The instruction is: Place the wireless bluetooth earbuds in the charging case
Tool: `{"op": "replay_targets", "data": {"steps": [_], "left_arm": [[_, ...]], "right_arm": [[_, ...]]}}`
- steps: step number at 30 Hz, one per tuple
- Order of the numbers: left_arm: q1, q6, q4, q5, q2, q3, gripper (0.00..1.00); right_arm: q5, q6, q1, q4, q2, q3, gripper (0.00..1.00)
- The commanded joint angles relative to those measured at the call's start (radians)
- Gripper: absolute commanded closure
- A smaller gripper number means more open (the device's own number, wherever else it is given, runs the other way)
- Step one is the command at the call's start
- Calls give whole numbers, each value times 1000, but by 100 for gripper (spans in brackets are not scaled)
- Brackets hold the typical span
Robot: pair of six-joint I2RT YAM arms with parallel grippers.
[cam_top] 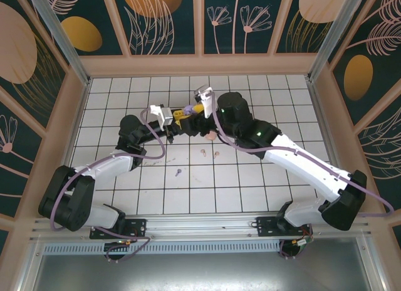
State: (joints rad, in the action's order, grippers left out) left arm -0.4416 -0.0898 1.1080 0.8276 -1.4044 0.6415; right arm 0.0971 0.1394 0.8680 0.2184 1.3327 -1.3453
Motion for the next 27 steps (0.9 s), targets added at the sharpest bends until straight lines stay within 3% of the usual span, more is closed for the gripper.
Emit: {"op": "replay_targets", "data": {"steps": [1,14,22,27], "left_arm": [[-14,-39,127,-21,-19,-27,100],[-12,-61,242,-162,-9,-85,100],[-13,-5,168,-108,22,-71,100],[-13,19,77,-54,30,-33,100]], "right_arm": [[-13,104,-30,-14,-33,-62,24],[-146,303,-63,70,-120,-26,25],[-38,314,-63,62,-95,4,62],[97,249,-58,69,-50,-16,59]]}}
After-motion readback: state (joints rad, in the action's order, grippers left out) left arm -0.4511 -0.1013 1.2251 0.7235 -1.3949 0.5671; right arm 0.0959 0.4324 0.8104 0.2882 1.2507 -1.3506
